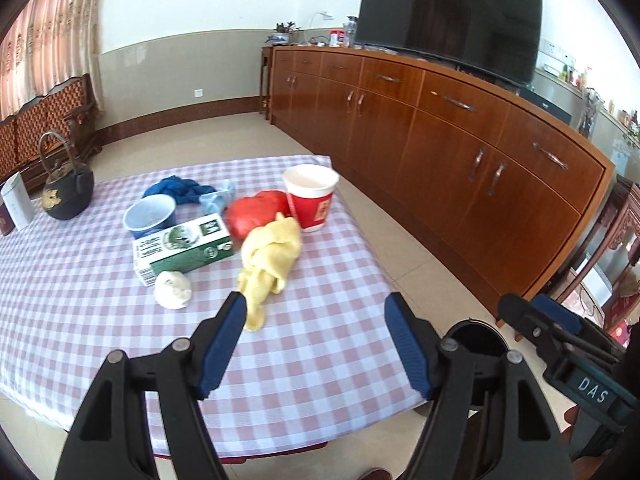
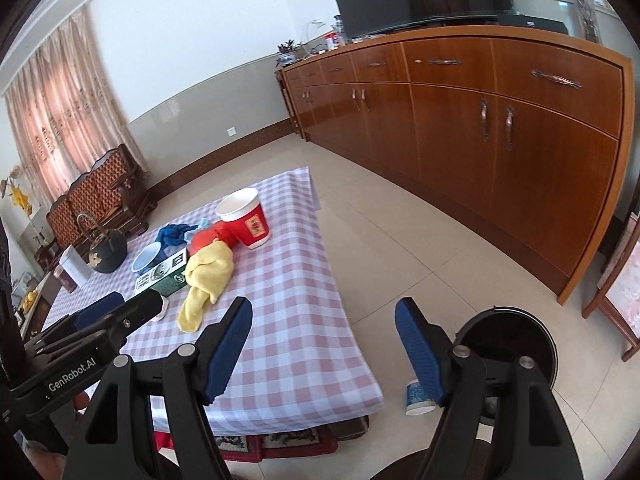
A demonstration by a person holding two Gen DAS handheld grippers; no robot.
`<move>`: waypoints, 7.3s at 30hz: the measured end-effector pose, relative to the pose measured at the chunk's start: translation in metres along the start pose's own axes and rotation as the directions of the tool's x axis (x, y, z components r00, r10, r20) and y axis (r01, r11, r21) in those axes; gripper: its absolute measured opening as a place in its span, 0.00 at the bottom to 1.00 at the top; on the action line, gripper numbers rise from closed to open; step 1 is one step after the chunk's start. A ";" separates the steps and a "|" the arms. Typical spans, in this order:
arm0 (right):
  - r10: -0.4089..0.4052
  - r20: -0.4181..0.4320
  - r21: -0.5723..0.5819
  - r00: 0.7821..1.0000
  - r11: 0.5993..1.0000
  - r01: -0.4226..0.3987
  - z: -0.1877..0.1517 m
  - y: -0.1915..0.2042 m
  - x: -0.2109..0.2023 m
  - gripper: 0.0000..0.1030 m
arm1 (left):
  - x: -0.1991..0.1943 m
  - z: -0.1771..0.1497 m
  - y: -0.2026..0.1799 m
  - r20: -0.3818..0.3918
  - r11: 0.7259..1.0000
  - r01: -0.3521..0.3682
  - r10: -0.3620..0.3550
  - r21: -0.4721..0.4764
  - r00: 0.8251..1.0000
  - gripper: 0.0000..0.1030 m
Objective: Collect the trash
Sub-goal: 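Move both tools back to the table toward the remaining items, then grasp the red-and-white paper cup with the right gripper while the left grasps the white bowl, then carry the cup and bowl over the black trash bin with both grippers, then open both grippers to drop the cup and bowl into the bin, then move both tools back to the table toward the yellow cloth and carton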
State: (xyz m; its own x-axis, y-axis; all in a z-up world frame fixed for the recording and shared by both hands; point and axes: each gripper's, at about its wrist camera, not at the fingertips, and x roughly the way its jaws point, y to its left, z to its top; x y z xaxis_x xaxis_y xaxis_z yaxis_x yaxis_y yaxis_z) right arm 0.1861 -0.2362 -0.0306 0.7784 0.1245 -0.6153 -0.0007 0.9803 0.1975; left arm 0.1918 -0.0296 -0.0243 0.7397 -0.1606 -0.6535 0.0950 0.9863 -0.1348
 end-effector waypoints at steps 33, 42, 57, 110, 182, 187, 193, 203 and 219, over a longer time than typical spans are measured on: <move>0.113 -0.077 -0.150 0.991 0.981 -0.123 0.017 0.112 0.085 0.79 | 0.027 0.010 0.143 -0.029 0.959 -0.194 0.192 -0.206 0.981 0.71; 0.114 -0.102 -0.146 0.988 0.981 -0.129 0.028 0.114 0.129 0.79 | 0.067 0.030 0.155 -0.065 0.952 -0.210 0.200 -0.223 0.978 0.71; 0.046 -0.102 -0.122 0.994 0.991 -0.058 0.063 0.109 0.202 0.82 | 0.114 0.058 0.160 -0.059 0.961 -0.207 0.199 -0.186 0.978 0.71; 0.057 -0.011 -0.162 0.998 0.985 -0.058 0.082 0.108 0.207 0.61 | 0.093 0.075 0.158 0.099 0.979 -0.040 0.061 -0.200 0.993 0.08; -0.353 -0.329 0.334 0.876 0.824 0.458 -0.097 -0.328 0.070 0.72 | 0.223 -0.085 -0.297 -0.525 0.805 0.580 -0.445 0.121 0.726 0.54; -0.369 -0.278 0.348 0.887 0.822 0.452 -0.087 -0.314 0.046 0.72 | 0.192 -0.061 -0.284 -0.457 0.817 0.550 -0.429 0.170 0.779 0.54; -0.359 -0.175 0.306 0.917 0.865 0.397 -0.057 -0.270 0.011 0.72 | 0.143 -0.027 -0.245 -0.347 0.850 0.482 -0.396 0.212 0.850 0.54; -0.231 -0.062 0.186 0.971 0.953 0.239 -0.024 -0.164 -0.002 0.72 | 0.078 0.003 -0.136 -0.186 0.933 0.320 -0.290 0.164 0.939 0.54; 0.051 -0.069 -0.033 0.996 0.998 -0.053 -0.008 0.020 0.058 0.72 | 0.046 0.008 0.100 -0.053 0.992 -0.073 0.068 -0.105 0.996 0.54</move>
State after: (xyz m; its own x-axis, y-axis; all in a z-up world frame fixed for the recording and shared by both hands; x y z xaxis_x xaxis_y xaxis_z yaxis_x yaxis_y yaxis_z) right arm 0.2261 -0.2084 -0.0687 0.7323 0.1847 -0.6555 -0.0631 0.9768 0.2048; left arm 0.2407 0.0617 -0.0618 0.7077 -0.0948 -0.7001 -0.0299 0.9861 -0.1637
